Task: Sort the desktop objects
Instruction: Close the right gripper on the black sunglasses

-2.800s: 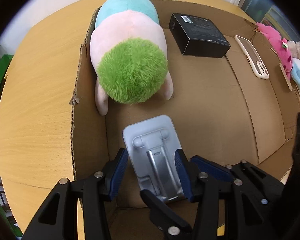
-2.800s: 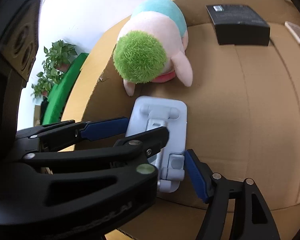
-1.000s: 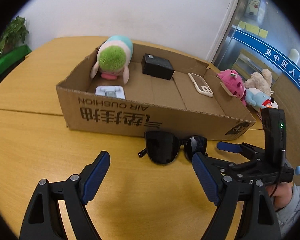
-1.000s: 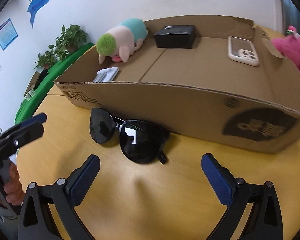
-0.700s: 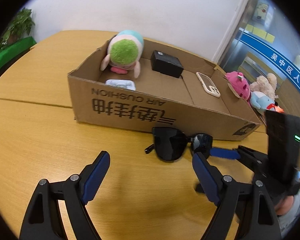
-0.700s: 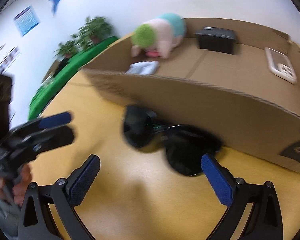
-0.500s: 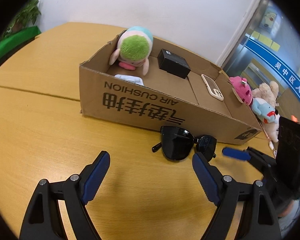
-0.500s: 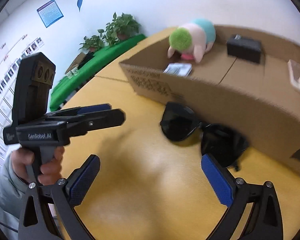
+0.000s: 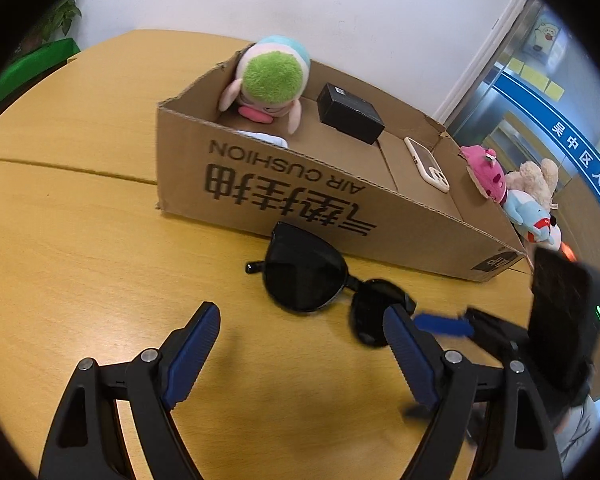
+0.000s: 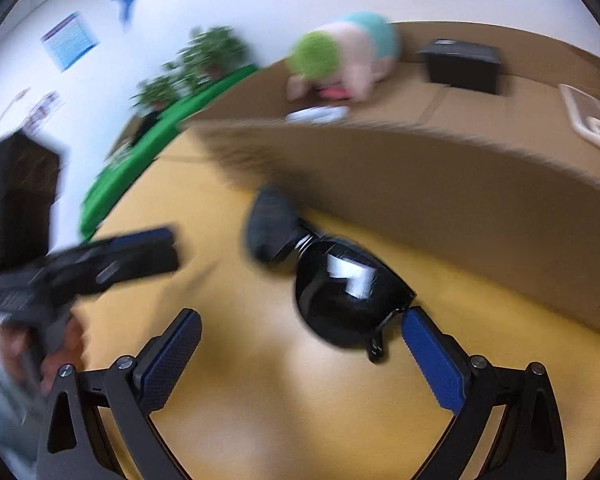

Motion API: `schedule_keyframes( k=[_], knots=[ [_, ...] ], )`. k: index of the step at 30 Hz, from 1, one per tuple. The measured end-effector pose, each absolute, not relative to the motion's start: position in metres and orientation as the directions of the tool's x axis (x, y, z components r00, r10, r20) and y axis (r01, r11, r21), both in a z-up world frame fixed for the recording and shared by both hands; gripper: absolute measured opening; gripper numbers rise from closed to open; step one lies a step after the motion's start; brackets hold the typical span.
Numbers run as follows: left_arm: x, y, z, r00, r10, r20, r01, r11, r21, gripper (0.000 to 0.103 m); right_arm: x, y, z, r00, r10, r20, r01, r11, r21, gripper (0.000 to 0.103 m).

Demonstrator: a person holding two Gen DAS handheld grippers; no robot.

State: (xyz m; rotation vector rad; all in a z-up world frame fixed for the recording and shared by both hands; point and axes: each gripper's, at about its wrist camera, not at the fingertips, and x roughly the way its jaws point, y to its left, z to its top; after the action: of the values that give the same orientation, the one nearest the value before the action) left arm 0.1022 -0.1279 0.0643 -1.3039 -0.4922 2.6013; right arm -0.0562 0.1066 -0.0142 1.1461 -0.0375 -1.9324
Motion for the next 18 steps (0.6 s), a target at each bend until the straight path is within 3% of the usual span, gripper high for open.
schedule_keyframes(
  k=[10,13,15,18],
  knots=[
    [0.087,-0.125,0.046,-0.521,0.421,-0.743,0.003,-0.869,-0.494,0.083,-0.063,0.094,-0.003,-0.324,-0.589,-0.74,0.704,-0.673,0.228,0.1],
    [0.078,-0.122,0.036,-0.488,0.464,-0.739,0.024,-0.839,-0.543,0.081,-0.068,0.076,-0.01,-0.295,-0.589,-0.752,0.72,-0.655,0.231,0.09],
    [0.075,-0.118,0.03,-0.465,0.49,-0.737,0.033,-0.823,-0.567,0.08,-0.07,0.071,-0.015,-0.281,-0.581,-0.764,0.71,-0.661,0.241,0.077],
    [0.073,-0.112,0.029,-0.463,0.508,-0.727,0.018,-0.814,-0.58,0.076,-0.061,0.065,-0.018,-0.303,-0.561,-0.77,0.723,-0.662,0.198,0.066]
  ],
)
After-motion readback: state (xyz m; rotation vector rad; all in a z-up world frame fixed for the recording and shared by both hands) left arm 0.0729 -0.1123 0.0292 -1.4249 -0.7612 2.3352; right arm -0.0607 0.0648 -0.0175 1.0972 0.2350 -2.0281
